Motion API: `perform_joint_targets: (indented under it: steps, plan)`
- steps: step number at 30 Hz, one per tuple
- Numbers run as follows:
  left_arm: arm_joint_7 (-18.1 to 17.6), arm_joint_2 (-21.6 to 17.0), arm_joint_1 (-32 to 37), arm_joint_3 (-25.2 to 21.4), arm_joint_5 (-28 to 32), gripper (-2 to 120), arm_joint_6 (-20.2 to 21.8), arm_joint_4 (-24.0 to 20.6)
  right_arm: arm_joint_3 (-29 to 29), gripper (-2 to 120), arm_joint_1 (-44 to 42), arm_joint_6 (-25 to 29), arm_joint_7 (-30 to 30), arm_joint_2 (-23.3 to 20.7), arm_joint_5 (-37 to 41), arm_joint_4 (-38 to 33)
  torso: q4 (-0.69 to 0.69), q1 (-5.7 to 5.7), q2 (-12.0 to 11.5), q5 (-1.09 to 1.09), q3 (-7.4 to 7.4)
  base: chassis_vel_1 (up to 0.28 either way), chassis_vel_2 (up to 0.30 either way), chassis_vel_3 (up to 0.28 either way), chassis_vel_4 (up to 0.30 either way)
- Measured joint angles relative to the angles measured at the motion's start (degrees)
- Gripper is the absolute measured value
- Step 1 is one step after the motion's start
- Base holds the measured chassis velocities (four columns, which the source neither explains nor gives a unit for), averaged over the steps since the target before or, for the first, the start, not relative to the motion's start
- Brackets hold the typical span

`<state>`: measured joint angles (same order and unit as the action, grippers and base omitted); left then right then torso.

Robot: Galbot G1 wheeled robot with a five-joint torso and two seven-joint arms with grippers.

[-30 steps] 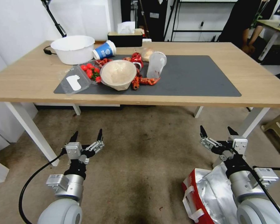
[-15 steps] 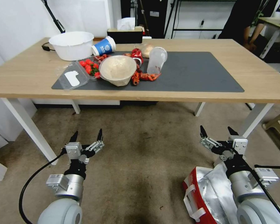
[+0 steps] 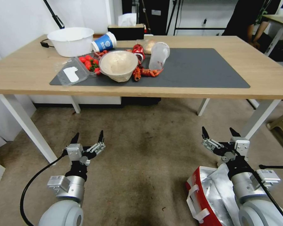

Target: Pick up the food delivery bag from the floor and place it on the table.

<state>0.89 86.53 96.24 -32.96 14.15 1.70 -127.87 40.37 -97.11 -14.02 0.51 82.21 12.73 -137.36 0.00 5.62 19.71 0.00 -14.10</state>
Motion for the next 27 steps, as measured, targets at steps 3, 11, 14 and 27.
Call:
perform_joint_targets:
  steps: [3, 11, 14, 27]
  plan:
    - [0.0, 0.0, 0.0, 0.0, 0.0, 100, 0.0, 0.1, 0.0, 100, 0.0, 0.0, 0.0, -0.1, 0.0, 0.0, 0.0, -0.12, -0.4, 0.0, 0.28, 0.0, 0.0, 0.0, 0.0]
    - [0.0, 0.0, -0.2, 0.0, 0.0, 100, 0.0, 0.3, 0.0, 100, 0.1, 0.0, 0.1, -0.1, -0.1, 0.1, 0.0, -0.82, -2.5, 0.0, 1.72, 0.0, 0.0, 0.0, 0.0]
    - [0.0, 0.0, -0.2, 0.0, 0.0, 100, 0.0, 0.3, 0.0, 100, 0.1, 0.0, 0.1, -0.1, -0.1, 0.1, 0.0, -1.01, -3.2, 0.0, 2.19, 0.0, 0.0, 0.0, 0.0]
    - [0.0, 0.0, 0.0, 0.0, 0.0, 100, -0.2, 0.4, 0.0, 100, -0.1, 0.0, 0.2, 0.0, -0.5, 0.0, 0.0, -1.98, -6.8, 0.0, 4.82, 0.0, 0.0, 0.0, 0.0]
